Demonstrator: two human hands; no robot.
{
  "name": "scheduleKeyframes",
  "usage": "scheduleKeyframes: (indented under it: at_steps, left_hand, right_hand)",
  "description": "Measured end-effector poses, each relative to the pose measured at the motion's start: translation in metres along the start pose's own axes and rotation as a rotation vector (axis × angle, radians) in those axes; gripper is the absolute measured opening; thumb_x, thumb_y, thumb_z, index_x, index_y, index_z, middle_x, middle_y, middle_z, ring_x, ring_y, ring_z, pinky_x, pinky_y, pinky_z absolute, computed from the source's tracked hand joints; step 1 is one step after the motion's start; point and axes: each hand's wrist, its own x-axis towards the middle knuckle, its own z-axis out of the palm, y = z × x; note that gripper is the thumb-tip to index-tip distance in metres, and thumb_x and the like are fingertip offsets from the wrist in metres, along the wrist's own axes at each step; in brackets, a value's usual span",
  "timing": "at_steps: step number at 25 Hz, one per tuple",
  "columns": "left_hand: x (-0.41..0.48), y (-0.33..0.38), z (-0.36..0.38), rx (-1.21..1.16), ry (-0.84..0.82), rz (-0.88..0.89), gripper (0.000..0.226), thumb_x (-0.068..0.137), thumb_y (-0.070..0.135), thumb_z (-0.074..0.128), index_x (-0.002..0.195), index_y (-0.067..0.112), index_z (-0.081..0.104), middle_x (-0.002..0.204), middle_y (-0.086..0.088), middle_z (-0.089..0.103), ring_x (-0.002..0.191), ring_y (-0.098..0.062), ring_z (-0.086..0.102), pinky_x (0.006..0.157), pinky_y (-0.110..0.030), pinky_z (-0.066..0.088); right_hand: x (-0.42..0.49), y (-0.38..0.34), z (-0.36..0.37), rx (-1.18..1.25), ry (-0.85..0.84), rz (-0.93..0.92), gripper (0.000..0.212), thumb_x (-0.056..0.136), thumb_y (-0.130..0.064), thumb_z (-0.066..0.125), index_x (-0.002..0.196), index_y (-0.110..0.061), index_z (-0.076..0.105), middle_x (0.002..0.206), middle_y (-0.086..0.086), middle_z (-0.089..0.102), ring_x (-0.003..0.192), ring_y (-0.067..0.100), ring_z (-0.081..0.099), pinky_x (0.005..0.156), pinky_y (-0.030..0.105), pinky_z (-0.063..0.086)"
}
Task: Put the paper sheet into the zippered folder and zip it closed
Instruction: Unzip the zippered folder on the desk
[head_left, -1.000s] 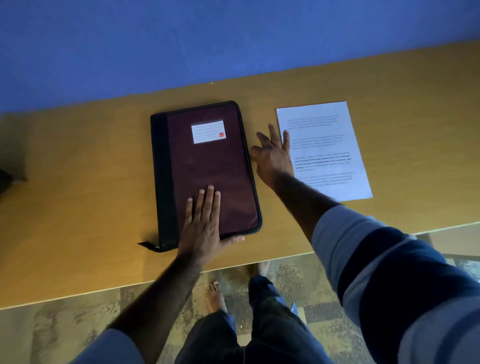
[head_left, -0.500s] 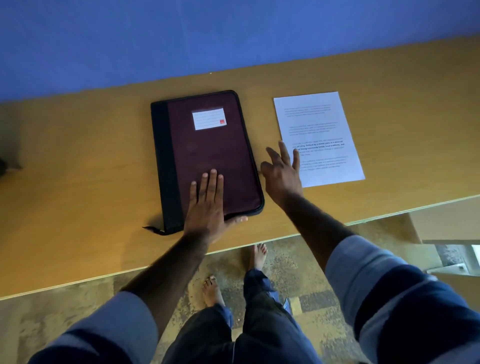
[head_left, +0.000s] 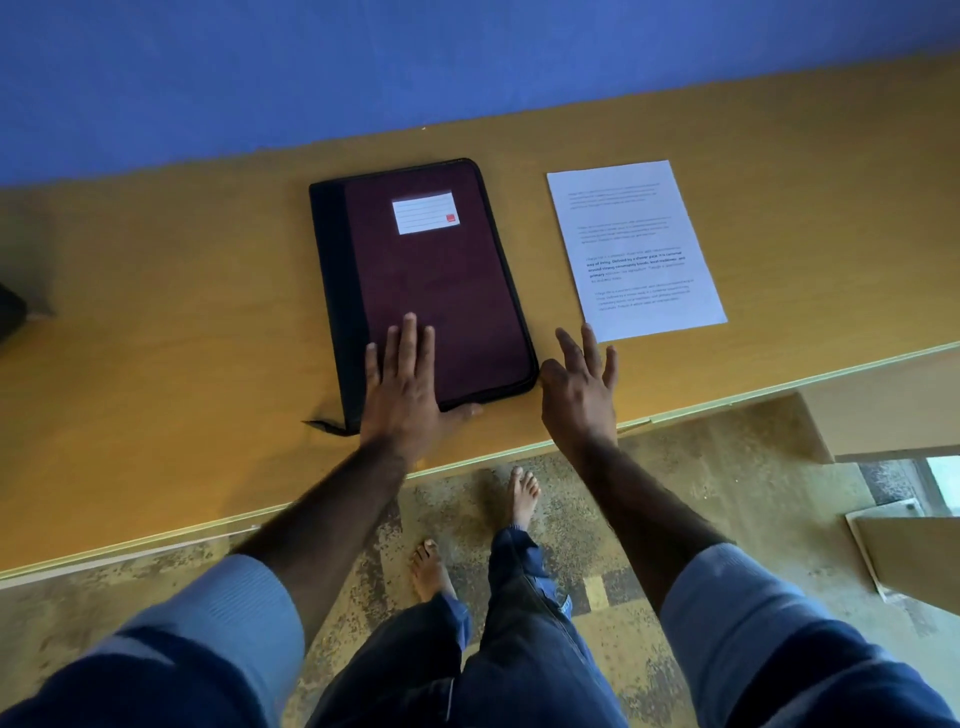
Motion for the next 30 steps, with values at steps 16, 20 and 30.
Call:
scheduleKeyframes:
  at_steps: [16, 20, 30]
  left_hand:
    - [-0.040, -0.072, -0.012, -0.053, -0.056, -0.045, 0.102, 0.092, 0.077, 0.018, 0.161, 0.005, -0.002, 0.171, -0.017, -0.008, 0.157, -0.033, 0.010, 0.128, -0.044, 0.013]
    - [-0.038, -0.111, -0.025, -0.541, -0.004, -0.071, 0.053, 0.105, 0.035, 0.036, 0.154, 0.015, 0.043, 0.168, 0.007, 0.025, 0.144, -0.014, 0.044, 0.112, -0.029, 0.042]
    - [-0.051, -0.148, -0.030, -0.744, -0.046, 0.041, 0.053, 0.097, -0.010, 0.044, 0.141, 0.015, 0.060, 0.160, 0.005, 0.041, 0.095, 0.020, 0.060, 0.057, 0.000, 0.039]
  right_hand:
    - [-0.044, -0.084, 0.029, 0.020, 0.043, -0.010, 0.019, 0.084, 0.006, 0.058, 0.090, -0.011, 0.061, 0.166, 0.017, 0.027, 0.157, 0.037, 0.003, 0.124, 0.055, 0.000]
    - [-0.047, -0.098, 0.033, 0.014, 0.047, -0.055, 0.018, 0.085, 0.005, 0.059, 0.093, -0.012, 0.062, 0.165, 0.017, 0.030, 0.157, 0.037, 0.007, 0.124, 0.055, 0.004]
    - [-0.058, -0.163, 0.059, 0.085, 0.033, -0.189, 0.016, 0.092, -0.007, 0.049, 0.090, -0.010, 0.065, 0.162, 0.017, 0.035, 0.155, 0.041, 0.013, 0.123, 0.062, 0.014]
